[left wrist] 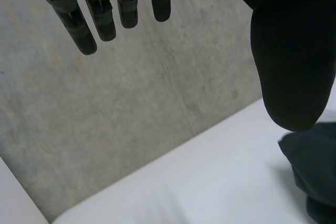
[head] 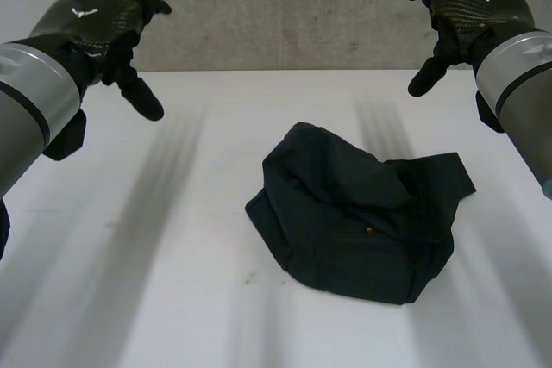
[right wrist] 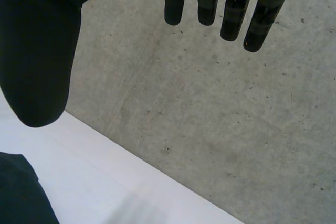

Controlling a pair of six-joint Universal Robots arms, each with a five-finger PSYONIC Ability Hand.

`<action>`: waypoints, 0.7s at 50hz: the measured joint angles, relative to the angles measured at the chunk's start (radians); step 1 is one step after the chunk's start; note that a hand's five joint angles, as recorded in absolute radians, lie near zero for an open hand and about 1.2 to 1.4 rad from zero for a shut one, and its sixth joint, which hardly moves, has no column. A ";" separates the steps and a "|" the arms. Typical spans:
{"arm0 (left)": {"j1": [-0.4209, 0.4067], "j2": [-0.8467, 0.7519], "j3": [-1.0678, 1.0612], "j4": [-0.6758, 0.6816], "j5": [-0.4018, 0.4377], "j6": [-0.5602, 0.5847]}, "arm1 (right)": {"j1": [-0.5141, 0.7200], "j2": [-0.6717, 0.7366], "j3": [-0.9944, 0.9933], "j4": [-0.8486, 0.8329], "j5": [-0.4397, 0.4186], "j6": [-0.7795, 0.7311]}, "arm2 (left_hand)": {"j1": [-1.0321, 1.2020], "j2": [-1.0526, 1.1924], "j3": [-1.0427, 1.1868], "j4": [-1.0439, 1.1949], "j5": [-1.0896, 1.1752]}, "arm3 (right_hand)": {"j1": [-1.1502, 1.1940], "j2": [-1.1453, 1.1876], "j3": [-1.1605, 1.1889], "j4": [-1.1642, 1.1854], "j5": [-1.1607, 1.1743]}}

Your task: Fold the shorts.

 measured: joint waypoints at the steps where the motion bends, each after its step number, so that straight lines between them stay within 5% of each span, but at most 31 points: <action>1: 0.000 -0.003 0.003 -0.007 0.000 0.000 | 0.000 0.000 -0.002 0.002 0.001 0.000 | 0.000 0.000 0.000 0.000 0.000 | 0.000 0.000 0.000 0.000 0.000; 22: -0.003 -0.040 -0.045 0.059 0.010 0.003 | 0.001 -0.007 0.003 0.025 -0.031 -0.028 | 0.000 0.000 0.000 0.000 0.000 | 0.000 0.000 0.000 0.000 0.000; 35: -0.063 -0.404 -0.112 0.127 0.030 -0.009 | -0.002 -0.002 0.206 0.026 -0.106 -0.111 | 0.162 0.135 0.120 0.134 0.119 | 0.000 0.000 0.000 0.000 0.000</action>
